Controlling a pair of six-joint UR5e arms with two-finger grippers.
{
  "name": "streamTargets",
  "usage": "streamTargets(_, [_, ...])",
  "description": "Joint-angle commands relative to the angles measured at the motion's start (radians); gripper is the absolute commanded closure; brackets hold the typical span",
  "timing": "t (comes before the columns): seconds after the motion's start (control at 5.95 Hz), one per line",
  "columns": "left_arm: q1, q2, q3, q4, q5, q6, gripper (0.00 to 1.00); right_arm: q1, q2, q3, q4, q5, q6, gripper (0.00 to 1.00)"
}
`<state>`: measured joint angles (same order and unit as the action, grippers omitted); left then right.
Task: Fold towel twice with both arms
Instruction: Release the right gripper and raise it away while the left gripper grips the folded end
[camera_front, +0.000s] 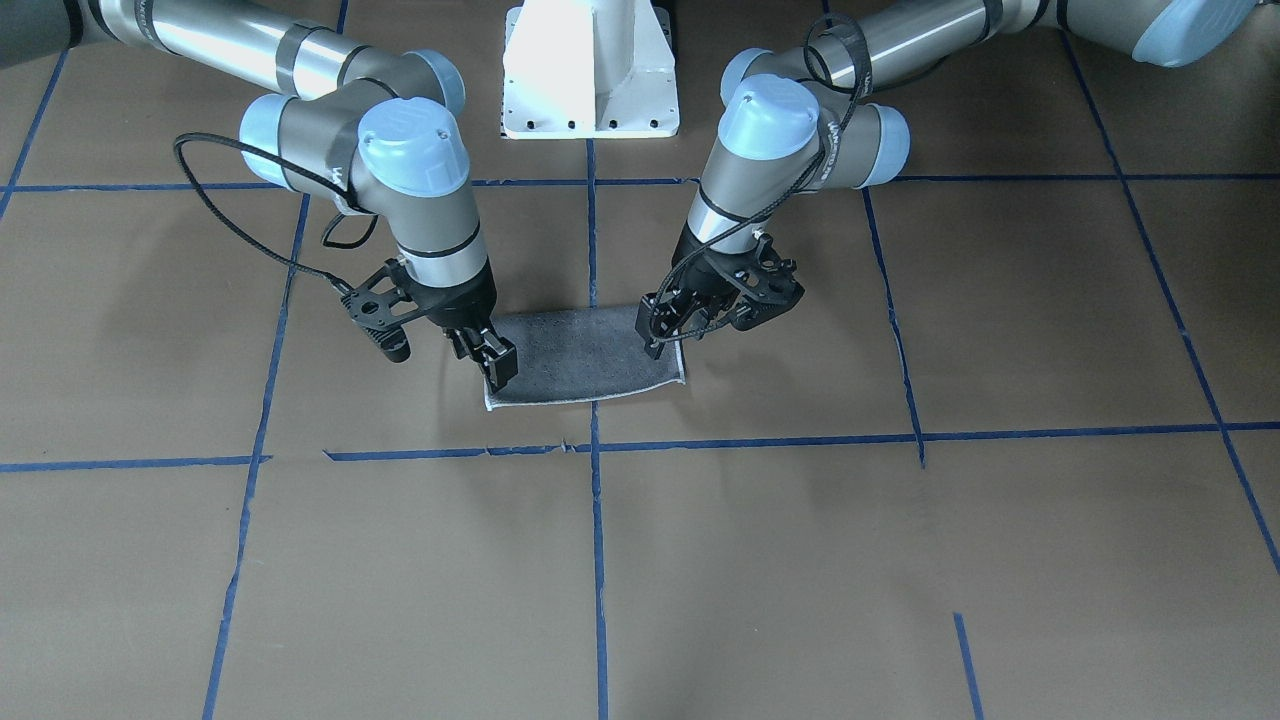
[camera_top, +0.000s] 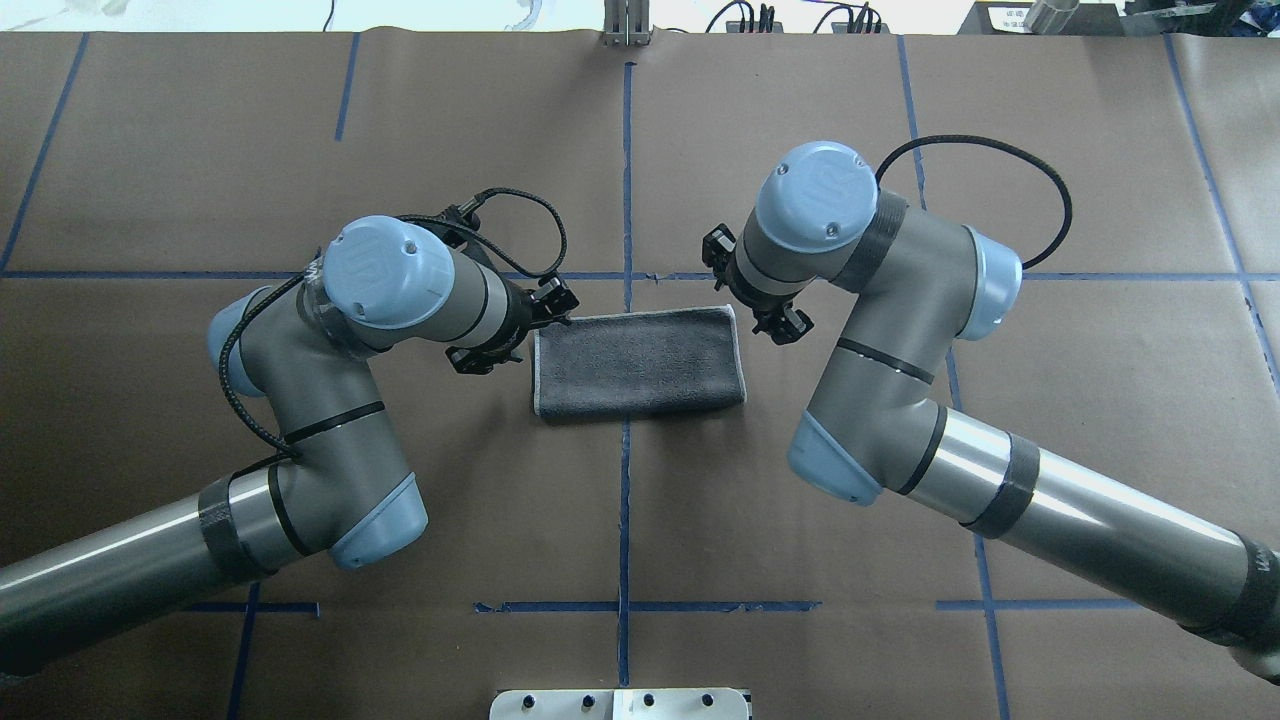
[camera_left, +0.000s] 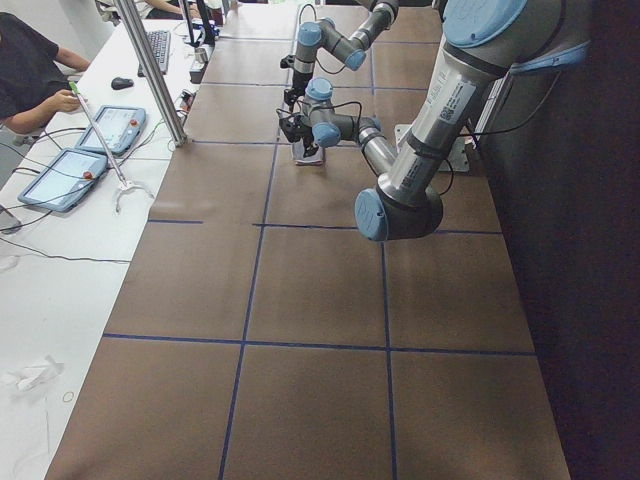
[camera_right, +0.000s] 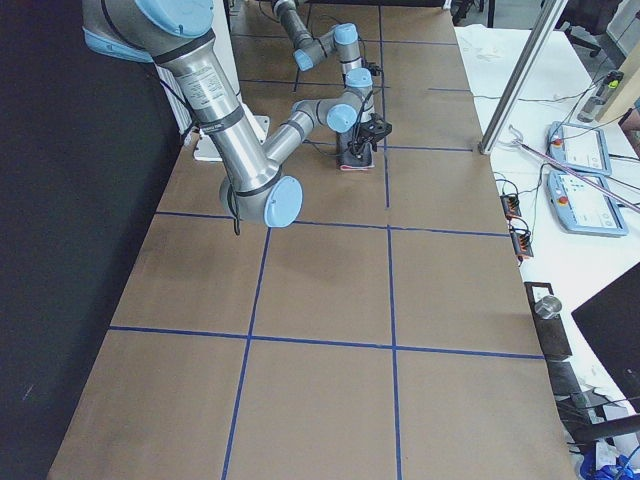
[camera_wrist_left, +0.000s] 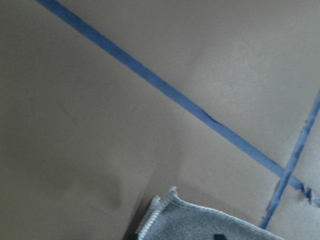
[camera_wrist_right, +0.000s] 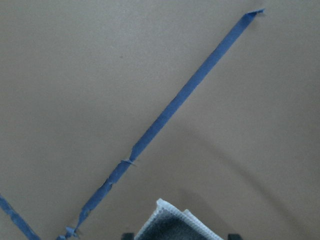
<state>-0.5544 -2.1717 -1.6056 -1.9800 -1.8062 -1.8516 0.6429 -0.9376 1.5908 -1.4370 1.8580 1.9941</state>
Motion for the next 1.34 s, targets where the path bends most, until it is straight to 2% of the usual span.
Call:
streamTargets(0.0, [0.036,0.032,-0.024,0.004,-0.027,-0.113,0.26,0.101,-0.097,0.040,0.071,0.141,-0.114,0.27])
streamTargets(0.17, [0.054,0.032,-0.019,0.004,-0.025,-0.157,0.26,0.136,-0.130,0.054,0.076,0.183,-0.136,0.16])
streamTargets(0.5, [0.096,0.030,0.001,0.004,-0.019,-0.202,0.26,0.153,-0.144,0.060,0.076,0.185,-0.146,0.00])
streamTargets(1.01, [0.094,0.026,0.033,0.003,0.011,-0.202,0.28,0.152,-0.181,0.100,0.076,0.184,-0.155,0.00])
streamTargets(1.18, [0.093,0.023,0.033,0.003,0.011,-0.204,0.56,0.150,-0.182,0.101,0.076,0.178,-0.155,0.00])
